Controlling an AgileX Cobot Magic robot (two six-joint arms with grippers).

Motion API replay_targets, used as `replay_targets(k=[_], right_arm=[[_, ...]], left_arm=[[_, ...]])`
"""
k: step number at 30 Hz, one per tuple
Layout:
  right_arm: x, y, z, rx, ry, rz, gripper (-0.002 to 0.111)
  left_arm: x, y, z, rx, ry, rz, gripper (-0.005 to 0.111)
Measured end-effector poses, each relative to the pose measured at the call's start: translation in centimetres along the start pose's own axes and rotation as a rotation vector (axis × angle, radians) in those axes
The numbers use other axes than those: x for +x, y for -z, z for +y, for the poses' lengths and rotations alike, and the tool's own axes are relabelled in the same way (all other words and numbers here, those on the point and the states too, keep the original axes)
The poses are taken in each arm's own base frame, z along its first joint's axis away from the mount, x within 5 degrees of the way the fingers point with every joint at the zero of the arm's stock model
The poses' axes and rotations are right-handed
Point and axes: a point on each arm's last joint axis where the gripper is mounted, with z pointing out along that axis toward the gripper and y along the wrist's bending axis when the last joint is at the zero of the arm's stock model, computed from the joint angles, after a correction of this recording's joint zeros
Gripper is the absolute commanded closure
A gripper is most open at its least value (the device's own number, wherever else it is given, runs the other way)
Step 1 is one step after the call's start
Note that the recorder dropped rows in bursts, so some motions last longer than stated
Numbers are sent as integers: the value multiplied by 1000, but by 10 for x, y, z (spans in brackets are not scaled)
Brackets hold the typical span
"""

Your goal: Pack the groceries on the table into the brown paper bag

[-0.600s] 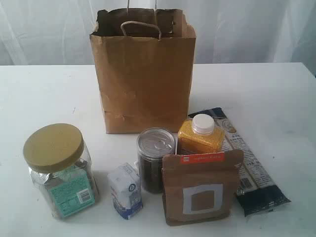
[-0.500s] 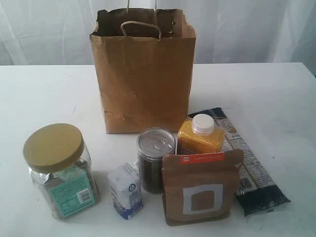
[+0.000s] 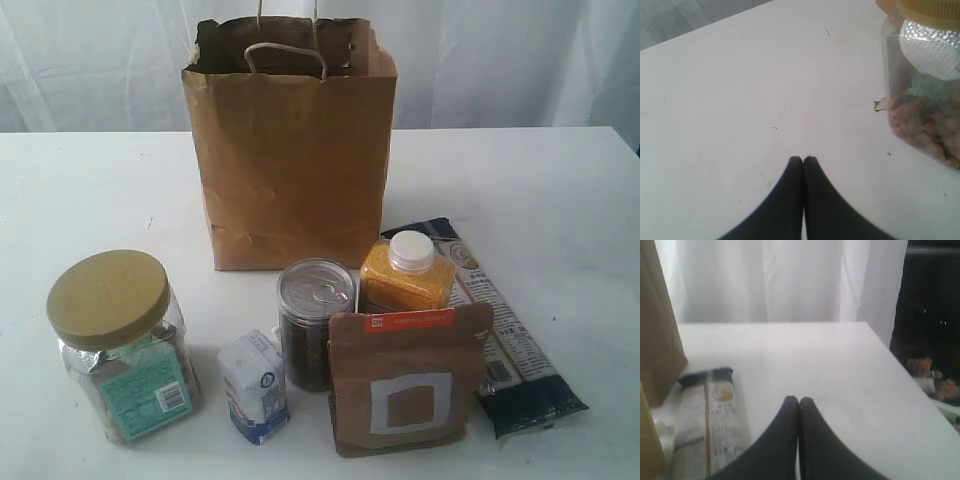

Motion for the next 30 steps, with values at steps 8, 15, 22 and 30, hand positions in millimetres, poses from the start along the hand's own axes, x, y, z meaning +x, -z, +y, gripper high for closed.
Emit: replay_targets(k=[8,15,22,30], right_arm=[[-45,12,-4,48,2,-519,108],[-63,27,-14,114,-148,-776,108],[-69,31,-19,143,-238,-815,108],[-161,70,-17,135,-267,-1125,108]], left_arm=[[0,0,0,0,0,0,107],[0,0,0,0,0,0,107],[0,0,0,0,0,0,107],[0,0,0,0,0,0,107]])
